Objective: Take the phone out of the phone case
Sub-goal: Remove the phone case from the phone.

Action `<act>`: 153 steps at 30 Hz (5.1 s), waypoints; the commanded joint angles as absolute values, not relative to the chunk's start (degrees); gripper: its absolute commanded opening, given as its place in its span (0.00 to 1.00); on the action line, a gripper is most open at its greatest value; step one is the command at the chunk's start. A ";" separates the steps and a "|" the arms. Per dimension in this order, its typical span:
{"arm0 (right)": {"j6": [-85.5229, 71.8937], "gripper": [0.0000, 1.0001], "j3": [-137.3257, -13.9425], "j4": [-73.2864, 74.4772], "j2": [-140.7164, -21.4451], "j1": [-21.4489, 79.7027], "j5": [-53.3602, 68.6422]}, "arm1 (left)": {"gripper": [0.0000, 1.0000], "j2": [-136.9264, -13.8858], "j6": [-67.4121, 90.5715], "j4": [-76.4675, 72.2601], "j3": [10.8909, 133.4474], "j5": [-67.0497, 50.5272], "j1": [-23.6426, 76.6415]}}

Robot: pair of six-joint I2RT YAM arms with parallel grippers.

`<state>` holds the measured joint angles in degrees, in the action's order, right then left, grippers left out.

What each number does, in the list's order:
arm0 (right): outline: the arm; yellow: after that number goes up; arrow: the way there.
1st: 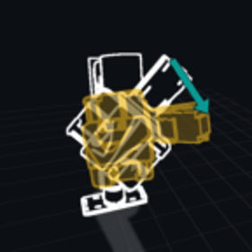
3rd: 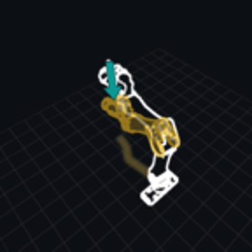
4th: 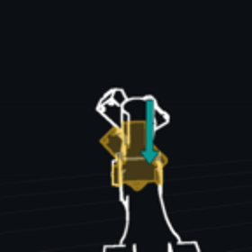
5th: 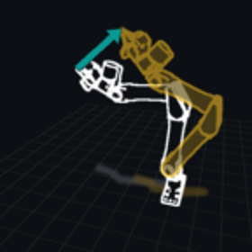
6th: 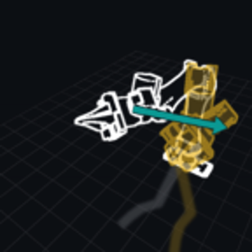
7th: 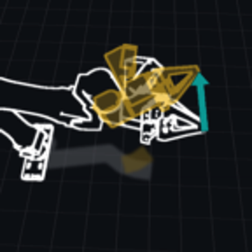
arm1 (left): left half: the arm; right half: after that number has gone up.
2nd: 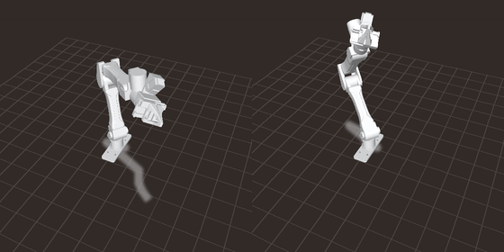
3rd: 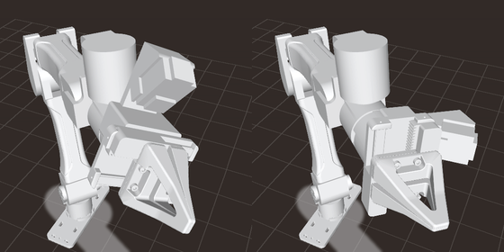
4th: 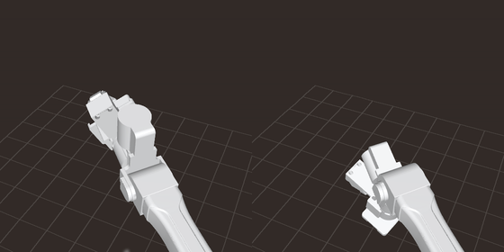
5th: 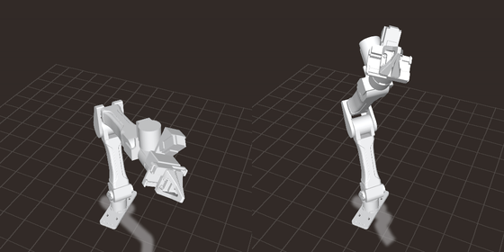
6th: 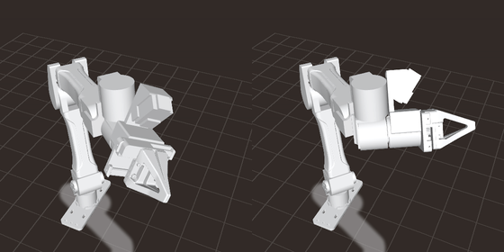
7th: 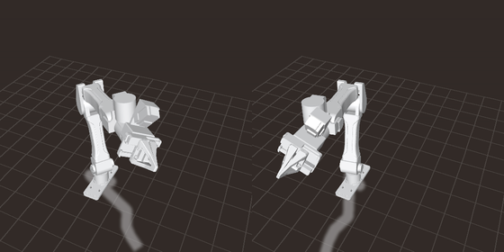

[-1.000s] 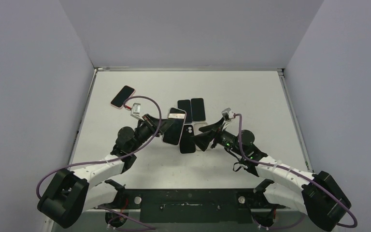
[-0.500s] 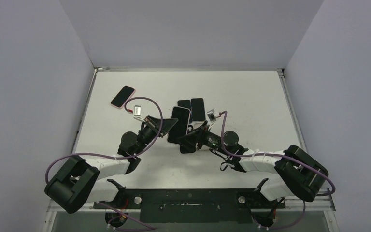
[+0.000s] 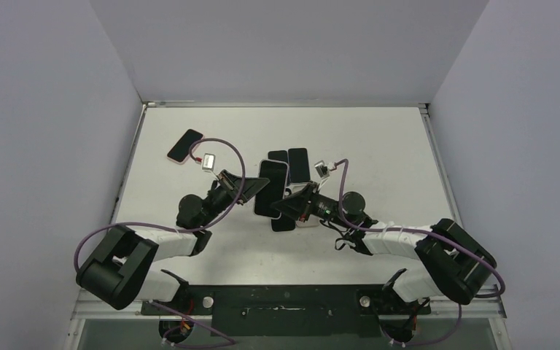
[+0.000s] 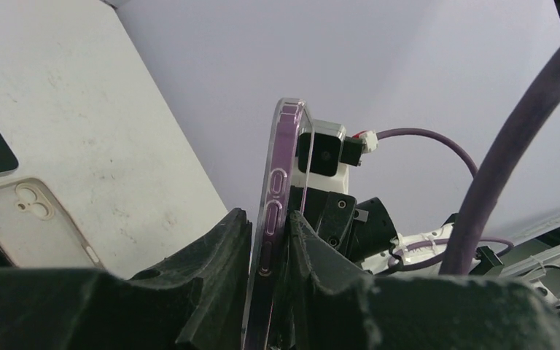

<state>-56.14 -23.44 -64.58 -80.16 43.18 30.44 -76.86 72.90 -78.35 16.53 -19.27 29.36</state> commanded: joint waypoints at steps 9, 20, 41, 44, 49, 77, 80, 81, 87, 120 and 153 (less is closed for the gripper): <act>-44.49 0.00 -30.71 -48.12 -70.94 38.85 41.91 | 0.32 -79.97 72.09 -80.13 23.36 -36.68 27.86; -41.65 0.12 -28.97 -48.05 -69.09 38.84 40.38 | 0.00 -78.87 76.43 -82.43 22.16 -34.78 27.77; -33.99 0.23 -24.56 -50.18 -66.14 39.00 47.29 | 0.00 -78.64 83.66 -81.99 20.65 -30.36 27.86; -32.49 0.16 -24.70 -51.04 -66.67 39.02 49.84 | 0.00 -78.80 84.68 -81.90 20.85 -30.57 27.86; -24.65 0.08 -25.07 -50.34 -66.49 39.00 53.76 | 0.00 -79.93 85.90 -80.82 22.51 -31.93 27.86; 26.69 0.10 -41.72 -14.27 -70.08 43.84 58.72 | 0.00 -83.75 90.96 -84.32 24.25 -33.28 29.81; 28.33 0.14 -42.19 -13.16 -70.27 43.86 60.40 | 0.00 -83.89 90.05 -83.17 24.42 -33.30 29.69; 28.83 0.15 -42.19 -13.03 -70.16 43.86 60.99 | 0.00 -84.01 89.81 -82.95 24.51 -33.50 29.63; 31.50 0.15 -42.06 -12.48 -69.72 43.85 60.88 | 0.00 -84.66 89.82 -83.08 24.98 -34.14 29.53; -38.80 0.75 -21.10 -60.10 -63.55 48.09 21.47 | 0.00 -69.36 83.07 -76.18 17.83 -19.71 29.38; -43.42 0.00 -34.06 -46.63 -67.36 30.88 49.21 | 0.37 -71.29 71.26 -70.74 25.21 -41.31 27.79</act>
<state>-46.59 -28.64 -49.84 -70.13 33.89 43.35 -71.48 74.02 -69.06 21.50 -34.61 28.12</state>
